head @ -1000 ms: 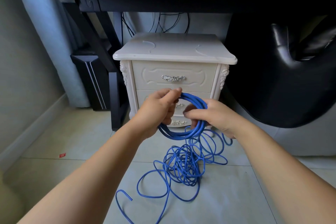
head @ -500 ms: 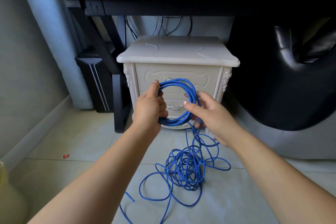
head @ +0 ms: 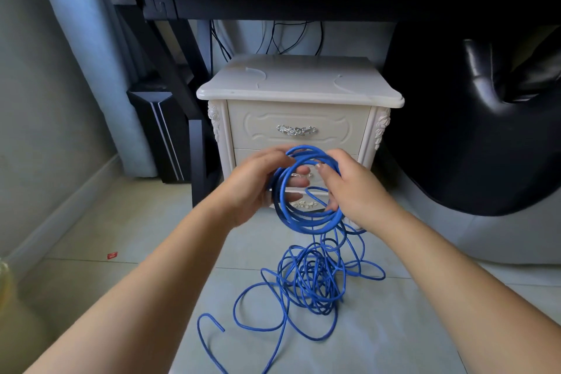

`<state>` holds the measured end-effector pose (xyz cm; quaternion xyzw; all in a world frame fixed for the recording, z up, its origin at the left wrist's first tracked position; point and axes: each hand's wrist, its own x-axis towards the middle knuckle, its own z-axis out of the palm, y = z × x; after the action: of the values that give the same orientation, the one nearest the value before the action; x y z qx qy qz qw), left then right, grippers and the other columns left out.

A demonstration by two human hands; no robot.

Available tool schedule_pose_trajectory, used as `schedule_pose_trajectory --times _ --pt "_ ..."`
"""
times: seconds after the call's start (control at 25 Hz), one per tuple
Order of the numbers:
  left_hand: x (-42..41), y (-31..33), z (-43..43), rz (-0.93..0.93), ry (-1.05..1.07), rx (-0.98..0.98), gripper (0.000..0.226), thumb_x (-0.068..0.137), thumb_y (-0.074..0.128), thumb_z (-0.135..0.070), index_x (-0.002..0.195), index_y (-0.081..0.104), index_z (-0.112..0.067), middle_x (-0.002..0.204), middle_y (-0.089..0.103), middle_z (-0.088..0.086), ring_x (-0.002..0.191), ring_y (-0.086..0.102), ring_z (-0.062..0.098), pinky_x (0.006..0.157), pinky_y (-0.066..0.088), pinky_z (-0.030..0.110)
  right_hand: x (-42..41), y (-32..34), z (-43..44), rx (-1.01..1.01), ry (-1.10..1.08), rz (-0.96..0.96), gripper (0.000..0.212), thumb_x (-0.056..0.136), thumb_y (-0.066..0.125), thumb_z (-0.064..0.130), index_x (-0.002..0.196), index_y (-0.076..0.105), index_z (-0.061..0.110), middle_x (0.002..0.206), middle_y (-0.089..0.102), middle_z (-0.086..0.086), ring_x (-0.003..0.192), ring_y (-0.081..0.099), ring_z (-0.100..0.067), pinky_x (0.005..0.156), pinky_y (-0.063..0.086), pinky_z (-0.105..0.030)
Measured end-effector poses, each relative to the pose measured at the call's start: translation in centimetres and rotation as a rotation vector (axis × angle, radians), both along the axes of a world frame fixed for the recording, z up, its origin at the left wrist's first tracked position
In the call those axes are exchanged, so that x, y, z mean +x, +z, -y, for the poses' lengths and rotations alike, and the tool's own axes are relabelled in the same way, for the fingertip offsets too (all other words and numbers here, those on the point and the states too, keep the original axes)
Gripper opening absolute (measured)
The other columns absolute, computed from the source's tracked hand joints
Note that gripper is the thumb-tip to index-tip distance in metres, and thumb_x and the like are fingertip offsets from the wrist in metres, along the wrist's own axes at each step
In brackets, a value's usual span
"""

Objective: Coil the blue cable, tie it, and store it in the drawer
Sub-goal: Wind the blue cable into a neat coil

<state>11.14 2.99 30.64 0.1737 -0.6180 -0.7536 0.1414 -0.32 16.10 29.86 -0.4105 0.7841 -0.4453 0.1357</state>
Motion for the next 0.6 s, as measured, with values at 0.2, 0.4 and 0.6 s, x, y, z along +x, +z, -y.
schedule_pose_trajectory --times 0.2,0.4,0.6 --pt "0.1 0.6 -0.5 0.173 -0.083 -0.411 0.041 0.083 0.07 -0.047 0.112 0.064 -0.019 0.089 0.068 0.006 0.075 0.069 0.019 0.072 0.058 0.034 -0.7 0.1 -0.1 0.211 0.051 -0.274 0.021 0.102 0.037 0.04 0.118 0.047 0.031 0.084 0.058 0.003 0.075 0.059 -0.023 0.071 0.052 -0.04" --pt "-0.3 -0.1 -0.8 0.15 0.131 -0.726 0.029 0.099 0.052 -0.035 0.082 0.054 -0.012 0.052 0.045 -0.001 0.037 0.052 0.015 0.054 0.059 0.038 -0.2 0.1 -0.1 -0.002 0.058 -0.073 0.019 0.096 0.057 0.036 0.112 0.049 0.031 0.094 0.063 0.008 0.064 0.063 -0.003 0.06 0.049 -0.02" --pt "-0.5 -0.2 -1.8 0.039 0.298 -0.714 0.032 0.1 0.052 -0.032 0.075 0.05 -0.012 0.049 0.043 0.003 0.031 0.044 0.01 0.049 0.056 0.04 -0.5 -0.2 -0.9 0.142 0.112 0.383 0.011 0.085 0.072 0.023 0.085 0.064 0.015 0.072 0.072 -0.001 0.066 0.069 -0.016 0.062 0.054 -0.028"
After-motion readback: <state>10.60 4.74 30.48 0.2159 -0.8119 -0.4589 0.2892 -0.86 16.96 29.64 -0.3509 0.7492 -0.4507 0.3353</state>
